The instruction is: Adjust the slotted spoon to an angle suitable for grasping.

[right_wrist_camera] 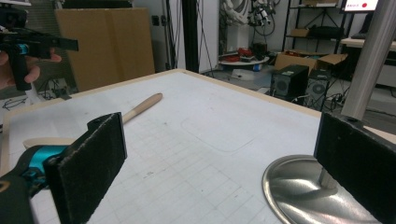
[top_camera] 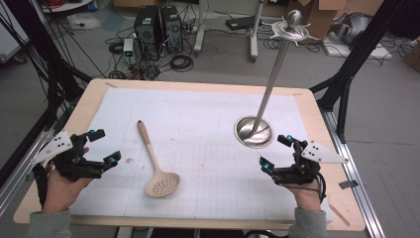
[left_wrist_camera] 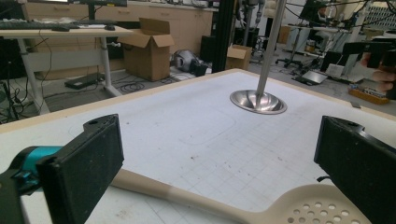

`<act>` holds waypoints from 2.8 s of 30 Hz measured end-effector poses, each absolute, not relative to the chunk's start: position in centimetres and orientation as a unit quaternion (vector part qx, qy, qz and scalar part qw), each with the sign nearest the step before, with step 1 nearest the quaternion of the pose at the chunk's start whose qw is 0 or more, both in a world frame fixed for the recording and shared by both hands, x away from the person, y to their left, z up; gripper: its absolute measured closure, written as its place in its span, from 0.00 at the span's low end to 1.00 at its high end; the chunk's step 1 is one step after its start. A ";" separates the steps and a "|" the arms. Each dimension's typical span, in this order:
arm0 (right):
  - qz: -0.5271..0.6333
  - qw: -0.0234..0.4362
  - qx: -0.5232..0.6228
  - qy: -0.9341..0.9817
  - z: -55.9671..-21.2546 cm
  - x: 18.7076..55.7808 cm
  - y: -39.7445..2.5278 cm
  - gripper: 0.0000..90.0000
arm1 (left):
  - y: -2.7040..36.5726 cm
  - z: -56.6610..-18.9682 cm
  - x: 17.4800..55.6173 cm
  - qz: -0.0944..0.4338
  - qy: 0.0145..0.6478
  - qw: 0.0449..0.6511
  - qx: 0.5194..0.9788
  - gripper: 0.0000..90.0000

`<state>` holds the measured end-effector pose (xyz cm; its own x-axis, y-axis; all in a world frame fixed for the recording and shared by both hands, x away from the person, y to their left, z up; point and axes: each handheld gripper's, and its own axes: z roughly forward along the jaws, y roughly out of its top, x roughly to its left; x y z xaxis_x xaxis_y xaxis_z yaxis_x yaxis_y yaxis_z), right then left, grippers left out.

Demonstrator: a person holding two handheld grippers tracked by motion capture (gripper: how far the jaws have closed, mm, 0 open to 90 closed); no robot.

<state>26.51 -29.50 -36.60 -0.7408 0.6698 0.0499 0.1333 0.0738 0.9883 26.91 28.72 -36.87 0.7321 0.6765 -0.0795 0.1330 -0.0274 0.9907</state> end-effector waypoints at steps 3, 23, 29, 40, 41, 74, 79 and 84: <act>0.617 0.218 0.288 0.699 -36.6 26.5 -29.6 0.02 | 28.7 -36.9 26.9 0.215 0.297 0.632 0.682 0.02; 0.613 0.215 0.284 0.705 -36.8 26.5 -29.4 0.02 | 27.8 -37.8 27.5 0.209 0.294 0.633 0.685 0.04; 0.610 0.212 0.285 0.709 -36.9 26.4 -29.4 0.02 | 27.6 -37.9 27.8 0.203 0.294 0.619 0.700 0.24; 0.608 0.210 0.281 0.712 -36.9 26.3 -29.2 0.02 | 27.0 -38.9 28.1 0.190 0.294 0.592 0.726 0.67; 0.608 0.209 0.279 0.713 -36.9 26.2 -29.2 0.02 | 26.6 -39.0 28.2 0.192 0.292 0.583 0.734 0.70; 0.606 0.208 0.280 0.715 -37.0 25.7 -29.5 0.02 | 21.1 -42.5 30.8 0.158 0.287 0.520 0.789 0.99; 0.605 0.208 0.279 0.716 -37.0 25.7 -29.5 0.02 | 20.7 -42.9 31.0 0.154 0.290 0.517 0.791 0.99; 0.605 0.205 0.279 0.717 -37.1 25.7 -29.4 0.02 | 20.4 -43.3 31.3 0.146 0.296 0.514 0.791 0.99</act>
<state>25.71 -29.45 -37.08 -0.7597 0.6488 0.0442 0.1521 0.1112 0.9821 31.34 20.40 -43.31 0.7820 0.6189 -0.0739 0.3188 -0.2952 0.9007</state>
